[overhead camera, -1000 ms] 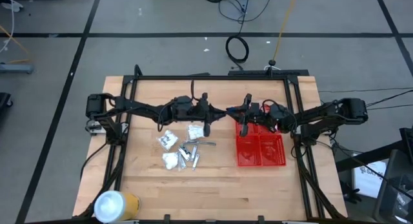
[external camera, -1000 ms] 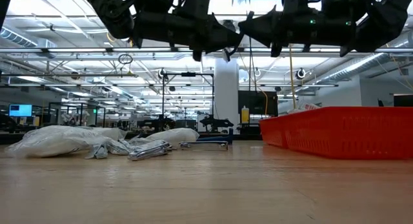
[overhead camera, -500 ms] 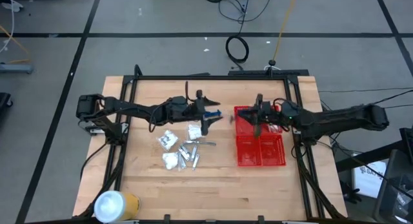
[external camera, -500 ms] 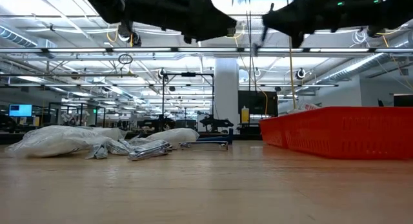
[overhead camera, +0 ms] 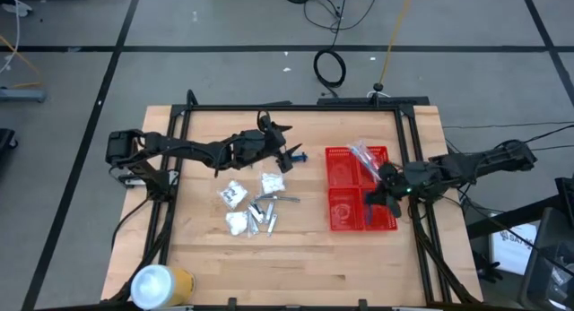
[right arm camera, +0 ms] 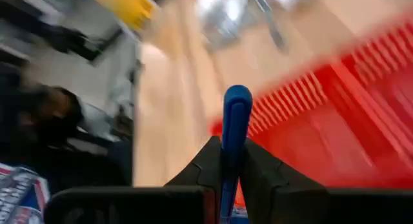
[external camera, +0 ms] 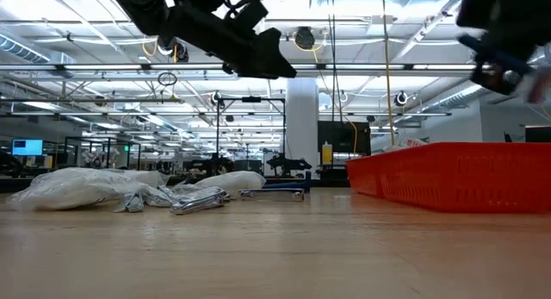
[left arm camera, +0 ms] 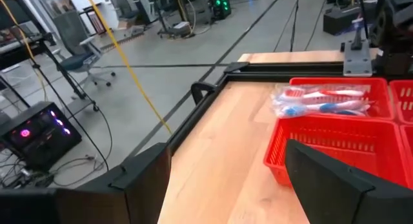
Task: Pick & Place Travel size toiletries
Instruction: Put the razor into the bottom right red bin
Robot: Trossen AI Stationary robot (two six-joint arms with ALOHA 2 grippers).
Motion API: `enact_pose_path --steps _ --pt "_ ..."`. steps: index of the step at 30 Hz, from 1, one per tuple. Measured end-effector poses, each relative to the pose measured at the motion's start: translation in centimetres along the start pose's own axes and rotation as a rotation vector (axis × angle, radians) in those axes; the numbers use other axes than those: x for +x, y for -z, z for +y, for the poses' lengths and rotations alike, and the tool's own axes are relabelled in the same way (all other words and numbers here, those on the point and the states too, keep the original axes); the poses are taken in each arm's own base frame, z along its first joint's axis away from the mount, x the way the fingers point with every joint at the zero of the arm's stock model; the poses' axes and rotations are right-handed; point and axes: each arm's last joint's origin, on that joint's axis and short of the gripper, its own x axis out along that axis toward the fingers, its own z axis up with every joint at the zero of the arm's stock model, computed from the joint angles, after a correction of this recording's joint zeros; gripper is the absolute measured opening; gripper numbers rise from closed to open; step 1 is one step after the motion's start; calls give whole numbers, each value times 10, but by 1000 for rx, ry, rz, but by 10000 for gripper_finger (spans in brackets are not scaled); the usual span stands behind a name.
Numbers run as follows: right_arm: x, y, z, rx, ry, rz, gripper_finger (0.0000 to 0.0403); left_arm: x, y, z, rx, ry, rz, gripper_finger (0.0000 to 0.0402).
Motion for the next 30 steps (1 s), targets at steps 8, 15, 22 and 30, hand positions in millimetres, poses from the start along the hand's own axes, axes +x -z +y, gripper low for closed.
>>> enact_pose_path --steps 8,15,22,30 --pt "-1 24 -17 192 294 264 24 0 0 1 -18 -2 1 296" --pt "4 27 -20 211 361 310 92 0 0 1 -20 -2 1 296" --pt "5 26 -20 180 368 292 160 0 1 1 -19 -1 5 296" --pt "12 11 -8 -39 259 102 178 0 12 -1 47 18 113 296"
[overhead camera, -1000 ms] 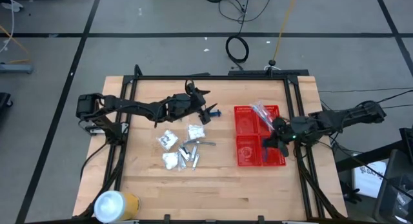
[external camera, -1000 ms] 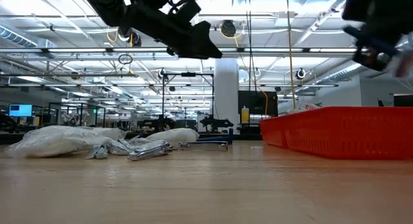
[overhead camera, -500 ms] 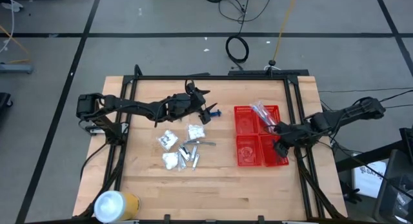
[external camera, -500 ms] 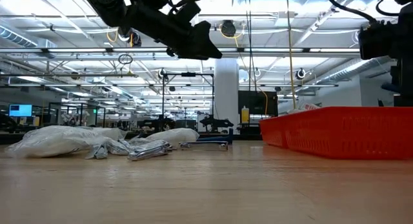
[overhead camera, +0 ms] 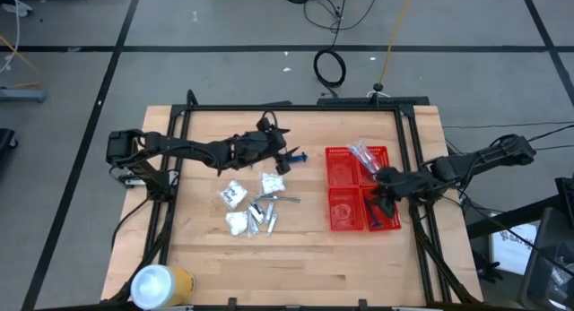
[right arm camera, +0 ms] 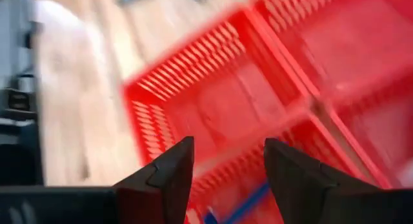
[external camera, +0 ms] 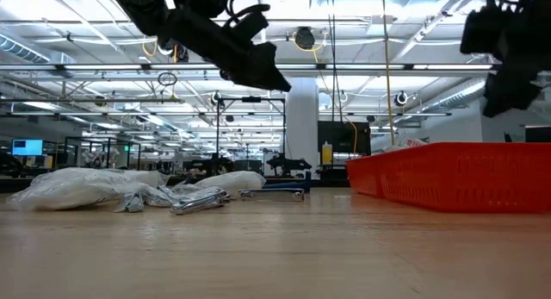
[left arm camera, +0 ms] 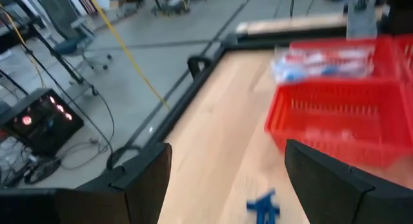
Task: Pick & Place Travel size toiletries
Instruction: Put the razor into the bottom right red bin
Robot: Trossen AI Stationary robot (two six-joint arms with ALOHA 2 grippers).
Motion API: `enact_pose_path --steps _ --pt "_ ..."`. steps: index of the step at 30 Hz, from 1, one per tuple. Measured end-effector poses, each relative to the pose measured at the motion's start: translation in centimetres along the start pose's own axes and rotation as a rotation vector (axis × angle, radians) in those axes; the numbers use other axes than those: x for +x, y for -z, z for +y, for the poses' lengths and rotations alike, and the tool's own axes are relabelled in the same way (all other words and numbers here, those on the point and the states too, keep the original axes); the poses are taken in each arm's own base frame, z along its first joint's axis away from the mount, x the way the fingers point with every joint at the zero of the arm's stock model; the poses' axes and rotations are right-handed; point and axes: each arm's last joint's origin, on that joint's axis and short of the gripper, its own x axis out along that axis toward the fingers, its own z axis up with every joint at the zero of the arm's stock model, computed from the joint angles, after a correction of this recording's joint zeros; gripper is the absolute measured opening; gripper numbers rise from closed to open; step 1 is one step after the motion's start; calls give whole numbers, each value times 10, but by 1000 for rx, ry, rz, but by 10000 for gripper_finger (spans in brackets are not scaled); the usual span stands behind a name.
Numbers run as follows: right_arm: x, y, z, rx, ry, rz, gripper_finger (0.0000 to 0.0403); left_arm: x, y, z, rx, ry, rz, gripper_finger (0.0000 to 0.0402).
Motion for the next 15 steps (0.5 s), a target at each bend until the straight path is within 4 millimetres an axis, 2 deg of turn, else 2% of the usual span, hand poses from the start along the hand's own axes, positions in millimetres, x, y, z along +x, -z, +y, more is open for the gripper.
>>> enact_pose_path --steps 4,8,11,15 --pt "-1 -10 10 -137 -95 -110 173 1 12 2 -33 5 116 296" --pt "-5 -23 20 -334 -138 -296 171 2 30 13 -166 -32 283 296" --pt "-9 -32 25 -453 -78 -450 171 0 46 24 -287 -89 428 296" --pt "-3 -38 26 -594 50 -623 172 -7 65 33 -339 -138 626 296"
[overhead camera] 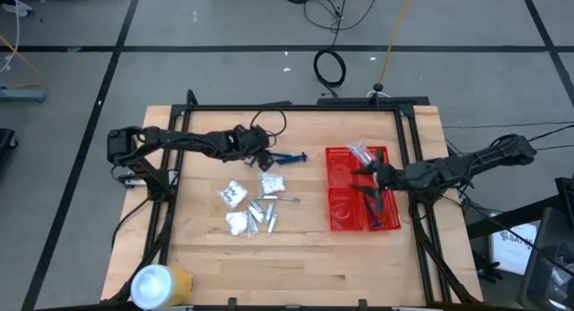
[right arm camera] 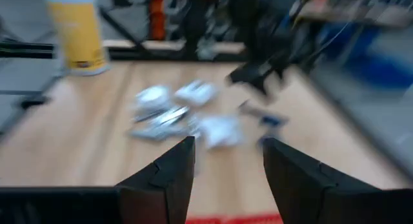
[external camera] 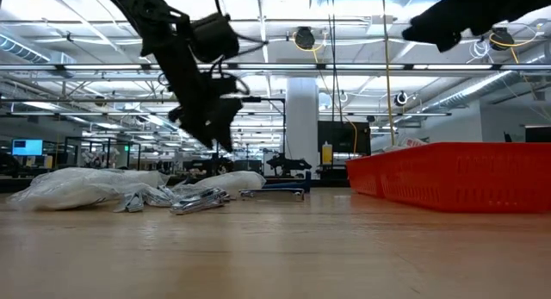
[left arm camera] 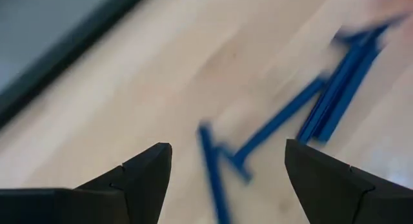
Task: Pick & Place Travel size toiletries
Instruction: Put the razor into the bottom right red bin
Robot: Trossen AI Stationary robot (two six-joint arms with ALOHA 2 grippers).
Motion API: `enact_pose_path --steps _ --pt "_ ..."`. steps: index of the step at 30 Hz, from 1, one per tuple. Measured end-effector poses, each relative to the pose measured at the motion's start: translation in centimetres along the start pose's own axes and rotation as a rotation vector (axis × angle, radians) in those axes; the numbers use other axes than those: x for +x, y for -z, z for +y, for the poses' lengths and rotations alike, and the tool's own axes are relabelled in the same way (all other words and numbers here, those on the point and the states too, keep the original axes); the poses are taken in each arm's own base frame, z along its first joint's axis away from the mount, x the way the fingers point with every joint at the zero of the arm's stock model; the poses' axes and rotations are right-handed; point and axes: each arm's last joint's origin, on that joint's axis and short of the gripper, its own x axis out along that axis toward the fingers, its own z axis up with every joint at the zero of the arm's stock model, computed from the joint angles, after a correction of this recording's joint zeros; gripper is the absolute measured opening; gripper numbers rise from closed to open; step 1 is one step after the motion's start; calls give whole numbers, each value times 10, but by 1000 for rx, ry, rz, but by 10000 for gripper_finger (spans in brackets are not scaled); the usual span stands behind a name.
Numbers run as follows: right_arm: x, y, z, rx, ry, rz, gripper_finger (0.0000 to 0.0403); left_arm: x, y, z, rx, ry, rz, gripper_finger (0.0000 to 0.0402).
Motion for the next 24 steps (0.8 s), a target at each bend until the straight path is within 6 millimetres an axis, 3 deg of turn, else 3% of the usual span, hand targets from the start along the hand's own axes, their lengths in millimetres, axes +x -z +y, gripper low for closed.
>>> enact_pose_path --steps 6,11,24 --pt "18 14 -3 -198 117 -207 168 1 11 9 -92 -3 143 296" --pt "22 22 -12 -234 213 -339 167 3 10 12 -119 21 164 296" --pt "24 26 -19 -223 256 -343 167 33 21 19 -129 28 291 296"
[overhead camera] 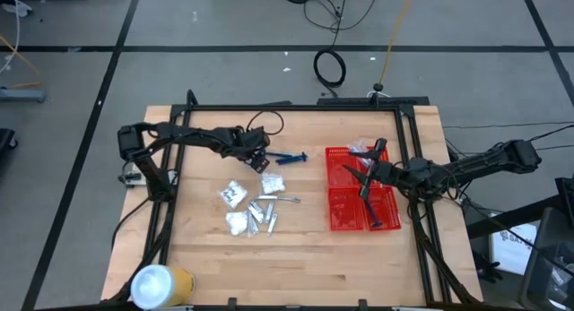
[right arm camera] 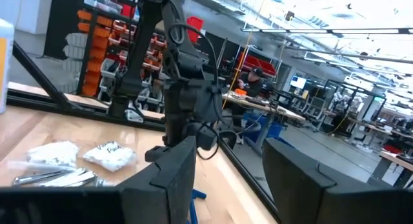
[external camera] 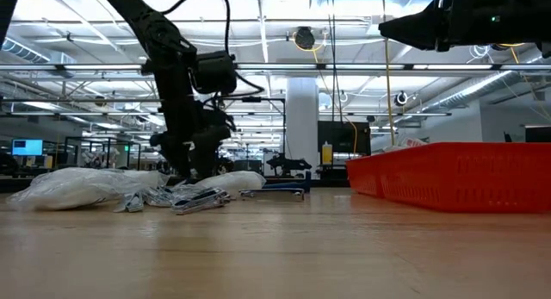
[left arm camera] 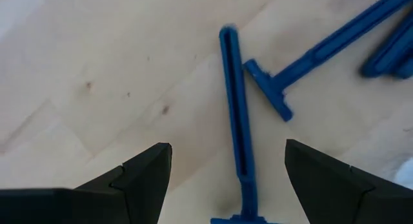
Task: Pick & Place Travel size toiletries
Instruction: Put the razor into the bottom right red bin
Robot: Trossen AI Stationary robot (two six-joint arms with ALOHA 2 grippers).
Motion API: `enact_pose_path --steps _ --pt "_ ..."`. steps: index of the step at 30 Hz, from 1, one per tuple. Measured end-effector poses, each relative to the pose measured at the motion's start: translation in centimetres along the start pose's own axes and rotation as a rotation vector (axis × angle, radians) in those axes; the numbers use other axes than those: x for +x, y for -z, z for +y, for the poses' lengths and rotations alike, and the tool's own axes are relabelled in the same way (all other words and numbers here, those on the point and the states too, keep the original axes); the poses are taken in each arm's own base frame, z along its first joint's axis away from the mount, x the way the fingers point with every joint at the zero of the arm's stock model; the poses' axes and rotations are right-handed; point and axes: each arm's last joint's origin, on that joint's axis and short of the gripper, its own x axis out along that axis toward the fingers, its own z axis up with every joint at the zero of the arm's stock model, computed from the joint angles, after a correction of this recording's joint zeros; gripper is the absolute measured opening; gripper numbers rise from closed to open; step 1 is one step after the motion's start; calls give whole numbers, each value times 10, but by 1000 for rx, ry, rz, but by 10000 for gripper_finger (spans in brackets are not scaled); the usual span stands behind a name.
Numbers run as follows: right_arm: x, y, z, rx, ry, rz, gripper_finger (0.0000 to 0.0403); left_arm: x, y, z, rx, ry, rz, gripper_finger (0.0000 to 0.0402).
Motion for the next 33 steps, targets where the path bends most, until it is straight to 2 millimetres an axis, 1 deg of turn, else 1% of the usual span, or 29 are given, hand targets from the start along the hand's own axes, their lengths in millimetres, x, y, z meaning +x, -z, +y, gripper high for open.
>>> enact_pose_path --steps 9,14,16,18,20,27,31,33 --pt "0 1 0 12 -3 11 167 21 4 1 24 -31 65 296" --pt "0 1 0 17 -4 14 167 25 5 1 32 -25 85 295" --pt "0 1 0 17 -4 15 167 25 5 1 36 -24 86 287" --pt "0 2 1 16 -5 18 167 26 5 1 35 -20 91 266" --pt "0 2 1 14 -7 24 167 26 6 0 31 -15 95 235" --pt "0 6 2 44 -16 61 167 27 5 -1 34 22 94 96" --pt "0 6 2 46 -16 63 166 28 5 0 73 -3 88 25" --pt "0 6 2 46 -16 64 166 27 4 1 83 -14 82 13"
